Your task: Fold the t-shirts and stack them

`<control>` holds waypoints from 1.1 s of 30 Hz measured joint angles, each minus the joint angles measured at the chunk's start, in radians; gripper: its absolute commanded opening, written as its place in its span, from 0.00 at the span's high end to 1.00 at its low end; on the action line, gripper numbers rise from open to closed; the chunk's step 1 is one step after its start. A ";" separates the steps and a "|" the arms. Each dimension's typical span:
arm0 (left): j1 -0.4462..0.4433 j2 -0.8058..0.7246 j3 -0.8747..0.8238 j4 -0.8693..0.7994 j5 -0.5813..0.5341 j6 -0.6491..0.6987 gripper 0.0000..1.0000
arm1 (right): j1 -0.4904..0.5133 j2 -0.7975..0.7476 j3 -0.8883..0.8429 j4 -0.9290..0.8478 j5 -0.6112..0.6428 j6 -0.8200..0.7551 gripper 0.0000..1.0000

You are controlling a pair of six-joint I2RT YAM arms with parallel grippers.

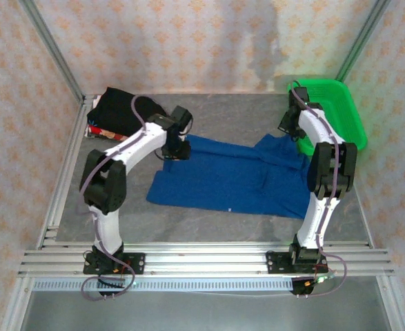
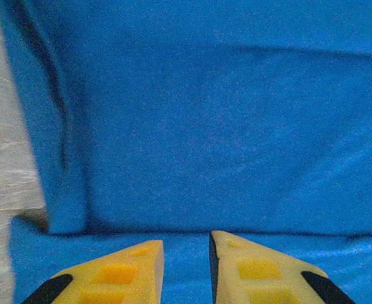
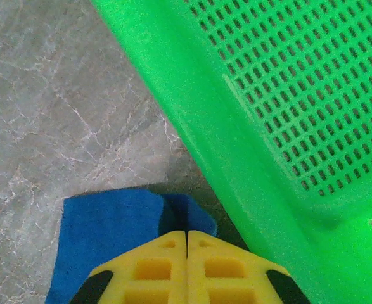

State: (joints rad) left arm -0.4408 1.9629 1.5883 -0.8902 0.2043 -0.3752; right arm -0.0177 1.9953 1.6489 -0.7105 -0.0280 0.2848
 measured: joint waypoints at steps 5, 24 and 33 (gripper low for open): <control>-0.004 0.122 0.000 0.001 -0.061 -0.021 0.80 | 0.016 -0.002 0.004 0.012 -0.055 0.003 0.36; 0.006 0.155 -0.022 -0.002 -0.232 -0.043 0.82 | 0.408 -0.195 -0.517 0.188 -0.608 0.248 0.48; 0.061 0.117 -0.082 0.005 -0.247 -0.016 0.82 | 0.390 -0.109 -0.484 0.170 -0.550 0.345 0.66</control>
State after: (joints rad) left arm -0.3794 2.0800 1.5063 -0.8856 -0.0425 -0.3916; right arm 0.3725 1.8858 1.1652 -0.5404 -0.5781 0.6296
